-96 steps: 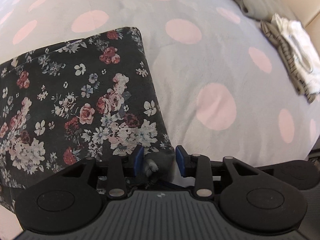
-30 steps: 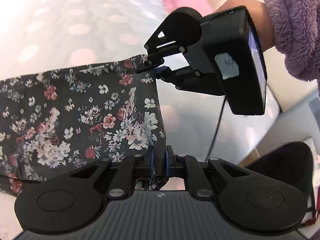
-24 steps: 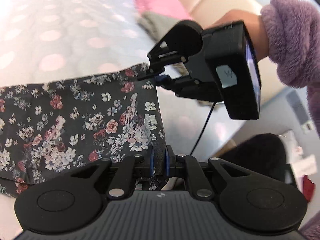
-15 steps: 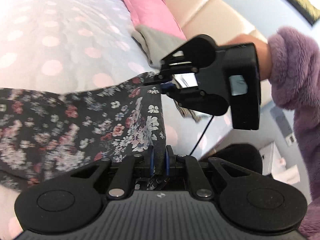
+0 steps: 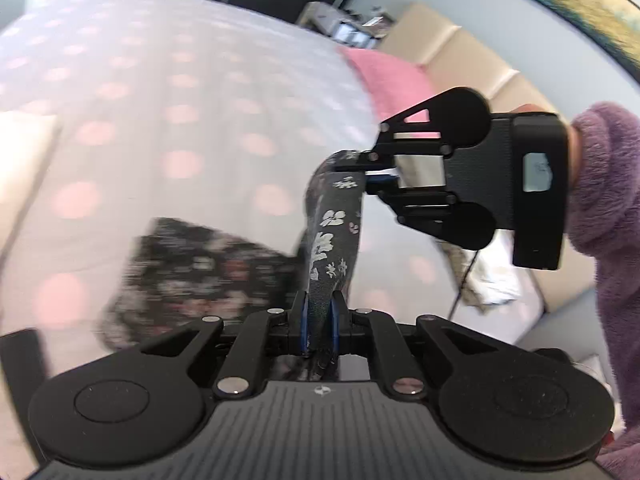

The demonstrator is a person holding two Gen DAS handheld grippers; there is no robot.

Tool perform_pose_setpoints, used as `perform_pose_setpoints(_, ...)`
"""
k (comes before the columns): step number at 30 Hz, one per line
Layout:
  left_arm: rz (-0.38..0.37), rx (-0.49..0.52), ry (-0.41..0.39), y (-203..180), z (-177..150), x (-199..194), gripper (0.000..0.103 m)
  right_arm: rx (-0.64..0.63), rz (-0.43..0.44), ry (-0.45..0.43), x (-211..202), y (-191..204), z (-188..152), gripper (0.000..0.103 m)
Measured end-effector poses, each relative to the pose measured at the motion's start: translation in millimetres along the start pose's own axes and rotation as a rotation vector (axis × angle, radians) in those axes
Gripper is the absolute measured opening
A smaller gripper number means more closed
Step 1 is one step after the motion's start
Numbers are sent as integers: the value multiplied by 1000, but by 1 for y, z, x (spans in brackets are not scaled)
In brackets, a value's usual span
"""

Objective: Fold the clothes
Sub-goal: 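Pinch the folded floral jeans edge with both grippers and lift it off the bed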

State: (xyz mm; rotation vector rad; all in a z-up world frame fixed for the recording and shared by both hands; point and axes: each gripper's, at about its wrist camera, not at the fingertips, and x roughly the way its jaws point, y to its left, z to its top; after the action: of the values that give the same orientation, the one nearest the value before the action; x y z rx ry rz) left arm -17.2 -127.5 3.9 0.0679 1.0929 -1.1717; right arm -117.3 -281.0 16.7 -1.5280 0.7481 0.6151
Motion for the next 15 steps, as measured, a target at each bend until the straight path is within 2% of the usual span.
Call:
perform_pose_setpoints(2, 39, -23, 10, 22, 8, -5, 8, -11, 22, -15, 19, -11, 13, 8)
perform_pose_setpoints(8, 102, -121, 102, 101, 13, 17, 8, -30, 141, -39, 85, -35, 50, 8)
perform_pose_setpoints(15, 144, -189, 228, 171, 9, 58, 9, -25, 273, -59, 157, -34, 75, 9)
